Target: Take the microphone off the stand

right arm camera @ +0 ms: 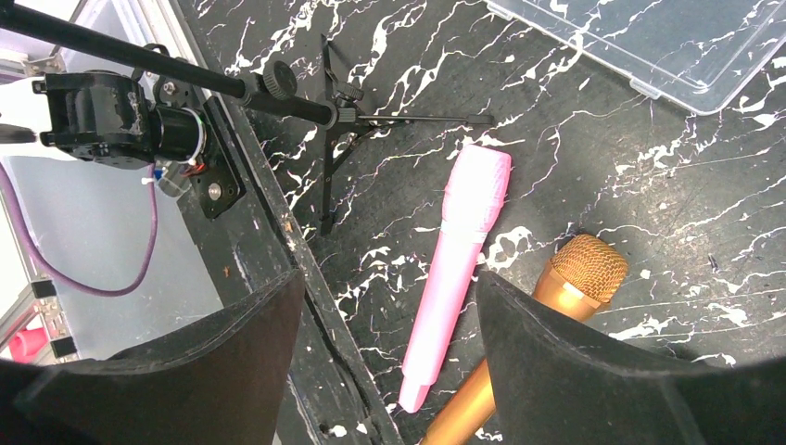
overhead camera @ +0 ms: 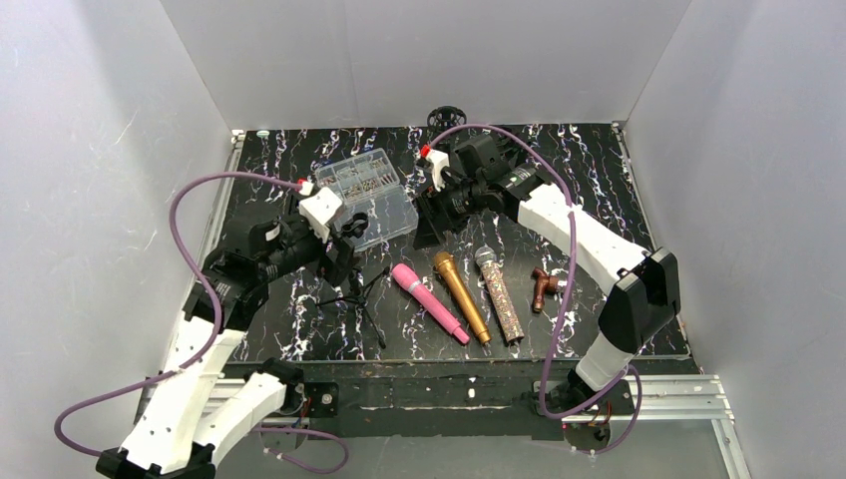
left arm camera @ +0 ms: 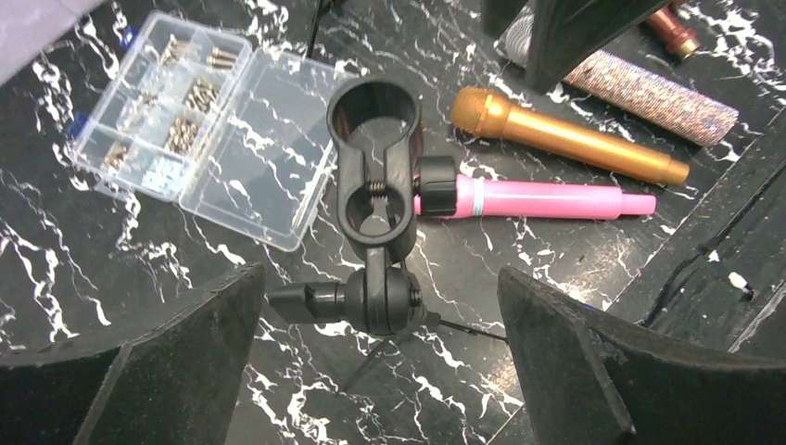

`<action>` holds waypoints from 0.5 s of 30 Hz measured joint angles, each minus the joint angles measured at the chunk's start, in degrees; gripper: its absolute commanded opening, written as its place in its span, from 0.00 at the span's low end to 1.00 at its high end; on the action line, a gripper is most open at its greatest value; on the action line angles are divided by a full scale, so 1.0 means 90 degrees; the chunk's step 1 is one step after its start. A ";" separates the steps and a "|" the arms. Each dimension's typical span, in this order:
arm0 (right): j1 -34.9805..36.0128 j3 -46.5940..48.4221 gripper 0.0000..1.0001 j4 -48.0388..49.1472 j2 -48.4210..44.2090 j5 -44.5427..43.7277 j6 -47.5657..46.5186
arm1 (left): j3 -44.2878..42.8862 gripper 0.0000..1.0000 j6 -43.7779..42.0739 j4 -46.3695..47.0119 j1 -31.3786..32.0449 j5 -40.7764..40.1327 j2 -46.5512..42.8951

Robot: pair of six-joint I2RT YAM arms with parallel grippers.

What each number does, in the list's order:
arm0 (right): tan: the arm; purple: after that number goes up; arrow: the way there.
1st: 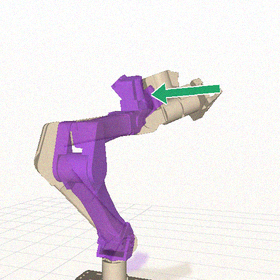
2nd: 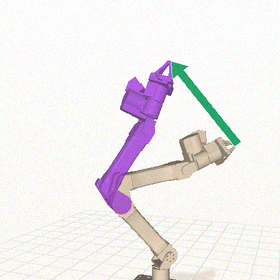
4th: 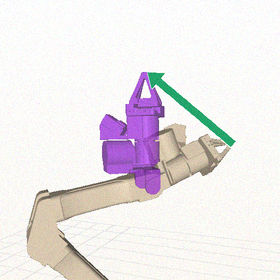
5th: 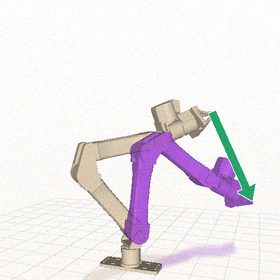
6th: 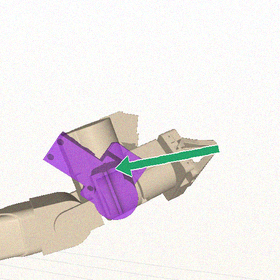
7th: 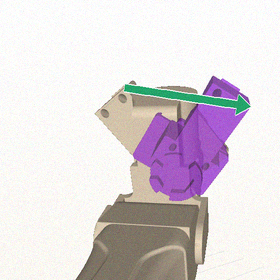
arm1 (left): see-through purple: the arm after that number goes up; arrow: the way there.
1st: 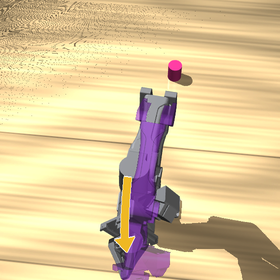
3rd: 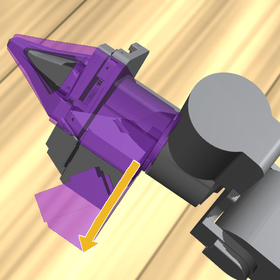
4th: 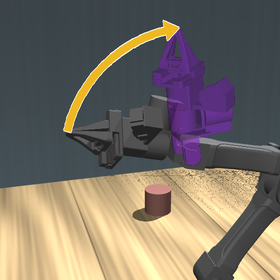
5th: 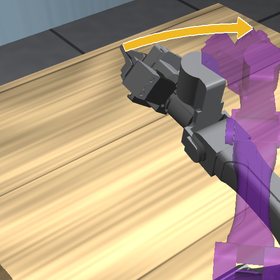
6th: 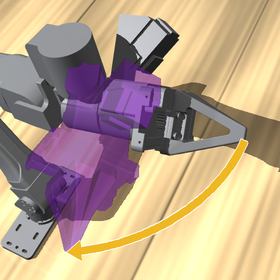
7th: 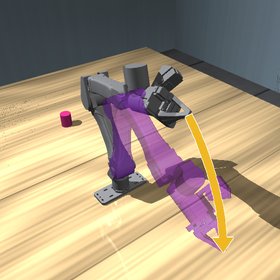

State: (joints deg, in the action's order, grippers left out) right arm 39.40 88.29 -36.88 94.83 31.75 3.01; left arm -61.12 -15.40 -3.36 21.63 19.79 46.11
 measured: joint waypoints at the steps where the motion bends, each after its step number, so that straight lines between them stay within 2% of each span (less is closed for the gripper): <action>1: -0.0002 -0.0002 0.76 0.0000 0.0000 0.0000 0.0000 | 0.0107 0.98 0.0015 0.0002 0.0000 -0.0058 -0.0032; 10: -0.0007 -0.0129 0.76 0.0068 -0.0002 0.0000 0.0000 | 0.0925 0.98 0.0216 0.0325 0.0000 -0.0505 -0.0529; 13: -0.0015 -0.0219 0.76 0.0063 -0.0002 0.0000 0.0002 | 0.1479 0.94 0.0420 0.0838 0.0002 -0.0580 -0.0867; 15: -0.0024 -0.0221 0.76 0.0075 0.0000 0.0002 0.0002 | 0.1926 0.88 0.0559 0.1302 0.0002 -0.0648 -0.1018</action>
State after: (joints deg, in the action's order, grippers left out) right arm 39.18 86.30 -36.21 94.83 31.77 3.03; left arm -43.79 -10.37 8.36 21.65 13.96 36.95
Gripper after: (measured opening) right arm 0.760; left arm 0.954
